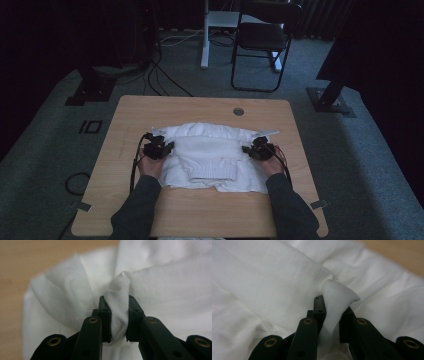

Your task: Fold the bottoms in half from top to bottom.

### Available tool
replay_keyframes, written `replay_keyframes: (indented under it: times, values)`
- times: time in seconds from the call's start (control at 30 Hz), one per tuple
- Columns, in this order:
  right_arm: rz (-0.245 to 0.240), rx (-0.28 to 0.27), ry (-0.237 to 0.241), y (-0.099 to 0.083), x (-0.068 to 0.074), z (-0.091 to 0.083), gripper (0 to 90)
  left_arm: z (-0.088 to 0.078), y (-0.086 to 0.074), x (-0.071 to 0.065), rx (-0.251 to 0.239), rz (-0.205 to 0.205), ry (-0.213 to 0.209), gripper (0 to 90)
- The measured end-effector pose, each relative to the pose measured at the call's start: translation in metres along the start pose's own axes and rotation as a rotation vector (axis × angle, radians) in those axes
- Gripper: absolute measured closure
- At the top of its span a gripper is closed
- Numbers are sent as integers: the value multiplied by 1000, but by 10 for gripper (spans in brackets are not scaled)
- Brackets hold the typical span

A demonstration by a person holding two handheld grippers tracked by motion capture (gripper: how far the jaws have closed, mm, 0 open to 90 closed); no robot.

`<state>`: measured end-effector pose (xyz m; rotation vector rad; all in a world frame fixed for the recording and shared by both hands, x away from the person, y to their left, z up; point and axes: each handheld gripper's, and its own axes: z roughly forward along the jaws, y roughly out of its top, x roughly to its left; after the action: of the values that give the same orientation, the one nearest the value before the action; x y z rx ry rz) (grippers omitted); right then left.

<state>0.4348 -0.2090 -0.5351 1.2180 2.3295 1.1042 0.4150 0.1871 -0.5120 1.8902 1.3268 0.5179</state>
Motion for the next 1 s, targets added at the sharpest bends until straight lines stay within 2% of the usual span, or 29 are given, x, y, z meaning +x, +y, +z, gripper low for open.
replay_keyframes:
  times: [0.13, 0.23, 0.33, 0.43, 0.5, 0.57, 0.67, 0.8, 0.87, 1.0]
  values:
    - [9, -127, -3, 14, -4, -36, 813, -37, 24, 1, -114, -19, -50, 794]
    - [-11, -219, -28, 28, -6, -61, 814, -62, 44, -1, -199, -22, -90, 796]
    - [-38, -287, -50, 43, -7, -80, 816, -80, 61, -5, -244, 8, -100, 796]
    - [-60, -376, -76, 57, -10, -100, 820, -91, 70, -4, -279, 6, -134, 797]
    - [-59, -436, -58, 63, -11, -113, 822, -97, 69, -6, -295, 24, -134, 796]
    - [-76, -440, -46, 64, -8, -120, 822, -101, 64, -7, -299, 31, -149, 796]
    - [-117, -406, -43, 52, 1, -124, 821, -103, 47, -5, -289, 28, -186, 793]
    - [-120, -381, 6, 12, 16, -125, 820, -104, 13, -4, -252, 38, -231, 789]
    - [-129, -353, 20, -7, 23, -122, 816, -102, -7, -3, -224, 19, -260, 783]
    - [-98, -289, 56, -47, 33, -109, 806, -91, -41, -3, -122, 1, -265, 732]
